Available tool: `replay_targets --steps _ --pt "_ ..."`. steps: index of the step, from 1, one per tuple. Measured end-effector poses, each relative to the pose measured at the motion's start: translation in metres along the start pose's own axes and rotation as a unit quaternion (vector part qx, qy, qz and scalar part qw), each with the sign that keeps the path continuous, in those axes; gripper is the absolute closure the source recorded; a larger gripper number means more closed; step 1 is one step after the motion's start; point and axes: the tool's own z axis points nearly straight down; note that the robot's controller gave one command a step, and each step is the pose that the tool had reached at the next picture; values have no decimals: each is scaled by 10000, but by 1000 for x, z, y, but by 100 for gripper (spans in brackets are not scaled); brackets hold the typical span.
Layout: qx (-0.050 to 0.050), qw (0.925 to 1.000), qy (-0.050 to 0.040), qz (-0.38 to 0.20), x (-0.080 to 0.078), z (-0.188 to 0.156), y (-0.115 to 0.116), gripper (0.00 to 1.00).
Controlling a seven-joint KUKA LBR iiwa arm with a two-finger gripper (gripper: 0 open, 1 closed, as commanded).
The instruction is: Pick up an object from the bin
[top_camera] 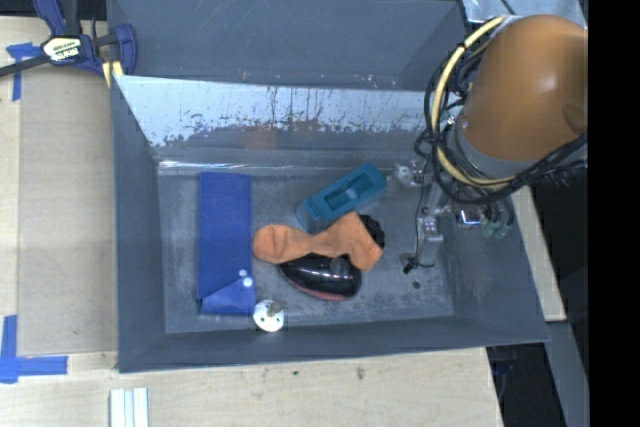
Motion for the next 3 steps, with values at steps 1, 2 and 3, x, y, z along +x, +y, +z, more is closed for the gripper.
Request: replay_targets --steps 1,2,3 --pt "0 10000 -13 0 0 -2 0 0" --pt "2 9998 -43 -169 -10 -21 0 0" --pt "3 9998 -89 -161 -20 20 29 0"
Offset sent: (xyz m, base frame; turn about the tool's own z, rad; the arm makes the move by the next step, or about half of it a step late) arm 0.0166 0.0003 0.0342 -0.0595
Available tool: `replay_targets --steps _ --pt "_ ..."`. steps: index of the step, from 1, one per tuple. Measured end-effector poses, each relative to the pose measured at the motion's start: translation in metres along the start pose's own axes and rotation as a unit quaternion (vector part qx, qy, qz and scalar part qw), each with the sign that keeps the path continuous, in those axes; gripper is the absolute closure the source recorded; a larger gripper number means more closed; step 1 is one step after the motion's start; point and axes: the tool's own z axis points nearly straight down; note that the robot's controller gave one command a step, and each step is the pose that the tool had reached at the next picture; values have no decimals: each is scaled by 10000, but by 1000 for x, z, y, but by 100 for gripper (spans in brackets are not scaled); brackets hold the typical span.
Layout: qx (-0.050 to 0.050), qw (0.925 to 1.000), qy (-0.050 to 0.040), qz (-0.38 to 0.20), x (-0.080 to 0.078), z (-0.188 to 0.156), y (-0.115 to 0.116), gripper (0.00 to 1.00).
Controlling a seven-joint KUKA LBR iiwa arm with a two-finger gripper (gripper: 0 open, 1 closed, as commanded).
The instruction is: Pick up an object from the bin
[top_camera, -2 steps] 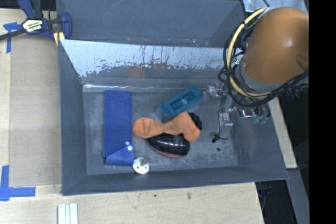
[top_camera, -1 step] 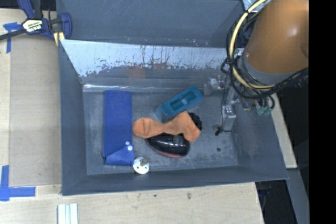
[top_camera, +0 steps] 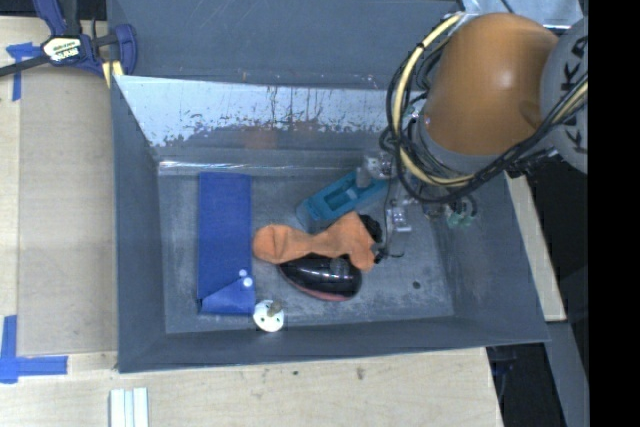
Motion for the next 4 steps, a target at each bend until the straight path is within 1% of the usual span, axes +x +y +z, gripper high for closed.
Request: replay_targets --steps 1,2,3,4 --pt "-7 9978 40 -658 9 55 25 0" --pt "-11 9866 38 -1634 20 99 46 0" --pt "-20 9748 81 -2230 -18 127 54 0" --pt "-15 9659 5 -2589 27 147 37 100"
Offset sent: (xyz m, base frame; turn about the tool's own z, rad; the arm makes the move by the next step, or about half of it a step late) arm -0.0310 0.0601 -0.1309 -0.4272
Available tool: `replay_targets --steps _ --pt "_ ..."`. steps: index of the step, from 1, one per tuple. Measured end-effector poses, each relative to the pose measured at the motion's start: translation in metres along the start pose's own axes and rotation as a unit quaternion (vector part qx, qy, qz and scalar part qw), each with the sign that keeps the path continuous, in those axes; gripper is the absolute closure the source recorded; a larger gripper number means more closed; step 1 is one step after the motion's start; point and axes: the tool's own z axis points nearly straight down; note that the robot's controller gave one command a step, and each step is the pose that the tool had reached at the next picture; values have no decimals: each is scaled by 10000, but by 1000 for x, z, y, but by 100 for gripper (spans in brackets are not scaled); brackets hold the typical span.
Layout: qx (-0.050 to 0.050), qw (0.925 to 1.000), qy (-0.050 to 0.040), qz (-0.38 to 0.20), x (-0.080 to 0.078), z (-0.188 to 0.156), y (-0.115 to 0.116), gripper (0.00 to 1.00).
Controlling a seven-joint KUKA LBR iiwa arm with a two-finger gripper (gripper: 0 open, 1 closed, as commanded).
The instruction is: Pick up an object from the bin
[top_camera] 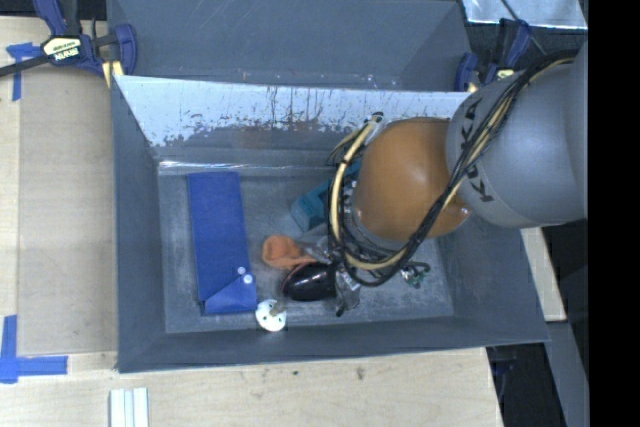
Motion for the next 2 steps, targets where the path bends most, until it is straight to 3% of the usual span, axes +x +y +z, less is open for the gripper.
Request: replay_targets --steps 1,2 --pt "0 10000 0 0 0 0 0 100" --pt "-31 9999 -8 -129 10 0 -34 100"
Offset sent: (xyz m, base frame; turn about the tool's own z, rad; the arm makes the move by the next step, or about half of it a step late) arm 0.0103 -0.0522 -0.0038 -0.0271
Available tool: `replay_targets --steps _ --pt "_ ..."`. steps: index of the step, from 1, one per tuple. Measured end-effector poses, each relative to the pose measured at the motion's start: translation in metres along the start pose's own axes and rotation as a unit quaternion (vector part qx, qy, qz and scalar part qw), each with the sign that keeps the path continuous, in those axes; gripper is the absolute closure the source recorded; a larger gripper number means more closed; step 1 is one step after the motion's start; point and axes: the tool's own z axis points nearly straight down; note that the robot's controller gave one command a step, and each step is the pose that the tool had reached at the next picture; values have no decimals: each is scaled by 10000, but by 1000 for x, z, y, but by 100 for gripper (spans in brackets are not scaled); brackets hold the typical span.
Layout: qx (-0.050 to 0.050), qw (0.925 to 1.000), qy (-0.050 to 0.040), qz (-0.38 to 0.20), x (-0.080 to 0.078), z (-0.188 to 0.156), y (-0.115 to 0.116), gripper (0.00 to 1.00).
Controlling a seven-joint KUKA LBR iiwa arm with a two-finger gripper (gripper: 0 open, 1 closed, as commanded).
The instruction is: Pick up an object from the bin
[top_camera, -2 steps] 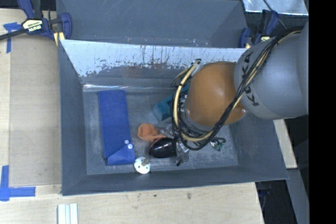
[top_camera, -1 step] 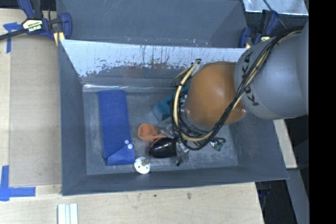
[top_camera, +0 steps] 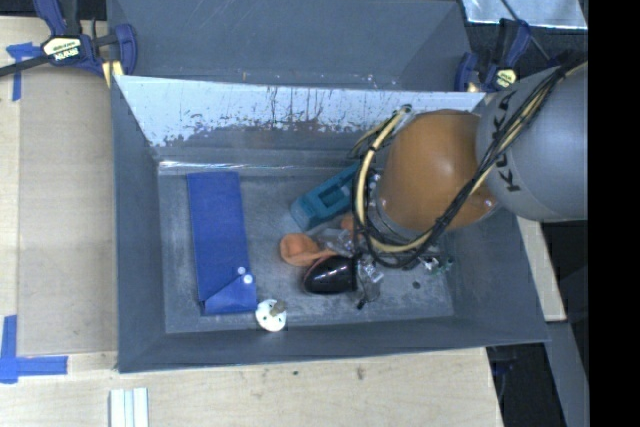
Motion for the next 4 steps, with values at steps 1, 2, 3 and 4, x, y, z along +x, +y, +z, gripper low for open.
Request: replay_targets --steps 1,2,3,4 --pt "60 10000 4 68 13 0 -3 100" --pt "-7 10000 80 7 10 -48 3 100" --pt "48 10000 1 19 18 -60 -2 100" --pt "-13 10000 92 11 13 -85 10 100"
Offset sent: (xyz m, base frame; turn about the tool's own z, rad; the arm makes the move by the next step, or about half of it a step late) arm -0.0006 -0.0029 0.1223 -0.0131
